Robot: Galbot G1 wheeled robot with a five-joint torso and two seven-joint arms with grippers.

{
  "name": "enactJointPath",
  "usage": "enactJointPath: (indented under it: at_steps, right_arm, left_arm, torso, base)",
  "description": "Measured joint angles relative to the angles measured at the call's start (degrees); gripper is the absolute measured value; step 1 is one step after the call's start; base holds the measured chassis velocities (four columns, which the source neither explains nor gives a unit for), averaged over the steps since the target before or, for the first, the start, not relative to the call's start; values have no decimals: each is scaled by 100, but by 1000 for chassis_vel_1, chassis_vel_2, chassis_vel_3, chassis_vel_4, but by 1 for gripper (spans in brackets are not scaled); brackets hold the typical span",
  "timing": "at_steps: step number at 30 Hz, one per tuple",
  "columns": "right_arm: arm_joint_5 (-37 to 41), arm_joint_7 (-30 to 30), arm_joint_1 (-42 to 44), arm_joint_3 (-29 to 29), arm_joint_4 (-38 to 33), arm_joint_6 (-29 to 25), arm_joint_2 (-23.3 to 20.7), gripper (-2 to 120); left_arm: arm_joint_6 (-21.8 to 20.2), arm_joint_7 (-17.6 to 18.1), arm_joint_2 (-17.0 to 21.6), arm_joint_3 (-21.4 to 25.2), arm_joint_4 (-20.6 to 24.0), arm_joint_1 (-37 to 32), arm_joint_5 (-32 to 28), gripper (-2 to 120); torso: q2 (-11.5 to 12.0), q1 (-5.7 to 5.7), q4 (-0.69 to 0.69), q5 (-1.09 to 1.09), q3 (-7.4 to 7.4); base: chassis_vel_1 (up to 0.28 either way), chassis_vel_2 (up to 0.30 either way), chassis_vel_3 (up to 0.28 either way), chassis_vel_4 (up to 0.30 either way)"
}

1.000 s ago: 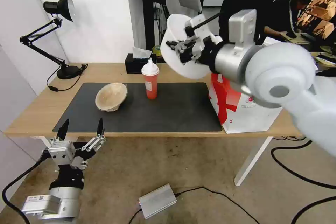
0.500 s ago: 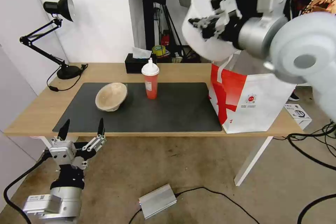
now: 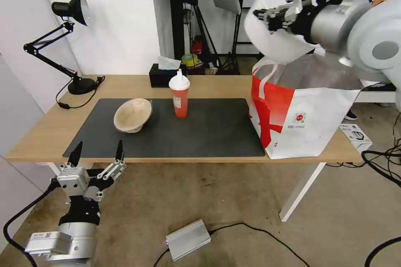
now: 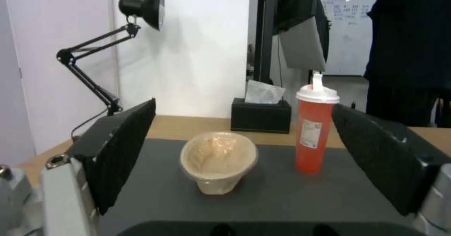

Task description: Pick up the trash from the table and place it into the takeout bag.

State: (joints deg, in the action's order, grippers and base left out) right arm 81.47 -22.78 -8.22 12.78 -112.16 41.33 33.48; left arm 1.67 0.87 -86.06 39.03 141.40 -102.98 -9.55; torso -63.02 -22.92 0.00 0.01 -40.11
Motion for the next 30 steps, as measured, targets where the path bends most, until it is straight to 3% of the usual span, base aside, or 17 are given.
enactJointPath:
  at_steps: [14,30]
  right_arm:
    - [-849,640,843,-263,280,0,-472,0]
    - [-1672,1084,1552,-513,595,-1,-499,0]
  left_arm:
    - [12,-4,4,-17,-41,33,-8,100]
    - [14,-5,-19,-22,-62,45,-7,100]
  torso:
    - [0,0,0,-1,0]
    - [0,0,0,-1,0]
  base:
    - [0,0,0,0]
    - [0,0,0,0]
